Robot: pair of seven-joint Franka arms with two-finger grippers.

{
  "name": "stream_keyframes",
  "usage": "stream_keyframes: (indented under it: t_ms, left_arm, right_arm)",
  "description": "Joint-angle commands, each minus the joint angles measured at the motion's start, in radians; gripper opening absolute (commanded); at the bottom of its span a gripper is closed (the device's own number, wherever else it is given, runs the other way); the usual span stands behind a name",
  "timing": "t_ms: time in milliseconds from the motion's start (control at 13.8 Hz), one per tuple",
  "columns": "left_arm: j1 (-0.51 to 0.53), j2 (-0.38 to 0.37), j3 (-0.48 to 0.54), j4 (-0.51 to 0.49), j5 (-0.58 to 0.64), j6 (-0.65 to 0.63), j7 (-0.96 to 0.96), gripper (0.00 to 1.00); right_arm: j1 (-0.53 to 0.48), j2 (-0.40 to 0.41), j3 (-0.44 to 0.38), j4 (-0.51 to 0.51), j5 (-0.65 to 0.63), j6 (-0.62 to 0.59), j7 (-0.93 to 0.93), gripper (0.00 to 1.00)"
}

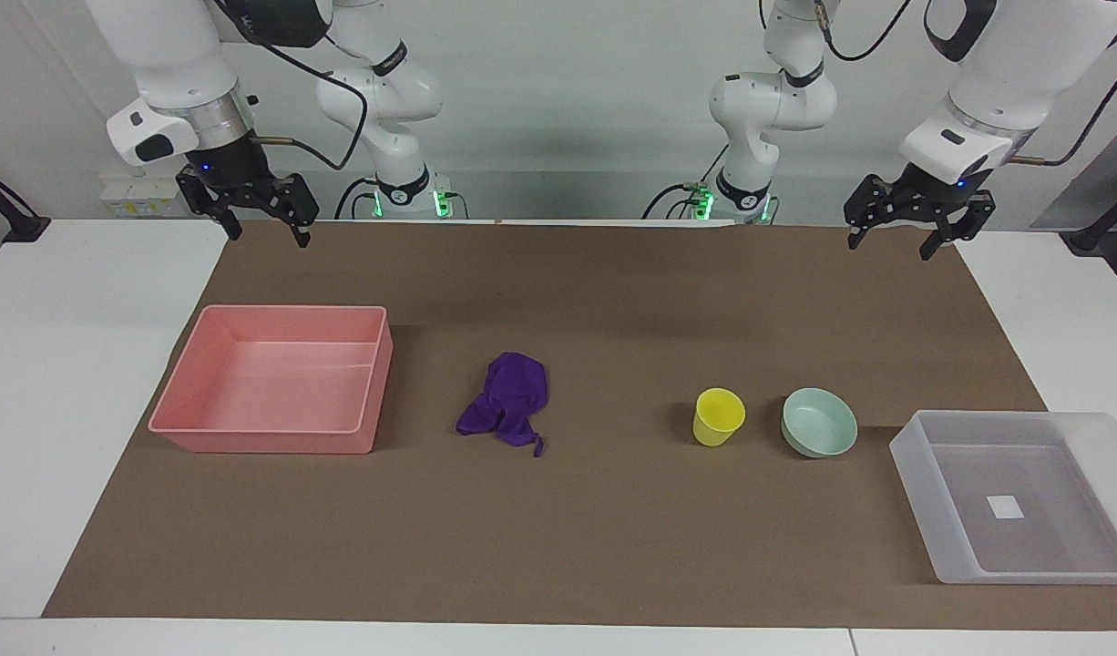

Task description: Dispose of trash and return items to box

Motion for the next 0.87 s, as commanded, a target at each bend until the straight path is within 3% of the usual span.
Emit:
stream_keyframes:
  t_ms: [0, 580, 797]
  left_arm:
    - [0.006, -0.006, -0.005, 0.004, 0.015, -0.013, -0.005, 1.0]
    - [0.027, -0.021, -0.005, -0.02, 0.012, 0.016, 0.004, 1.0]
    - [0.027, -0.023, -0.005, -0.026, 0.012, 0.021, -0.007, 1.0]
  right_arm:
    - [-0.023, 0.035, 0.004, 0.053, 0.017, -0.036, -0.059, 1.0]
    - [-0.017, 0.031, 0.006, 0.038, 0.017, -0.03, -0.061, 1.0]
    - [-0.002, 0.006, 0.009, -0.028, 0.017, 0.045, -0.048, 1.0]
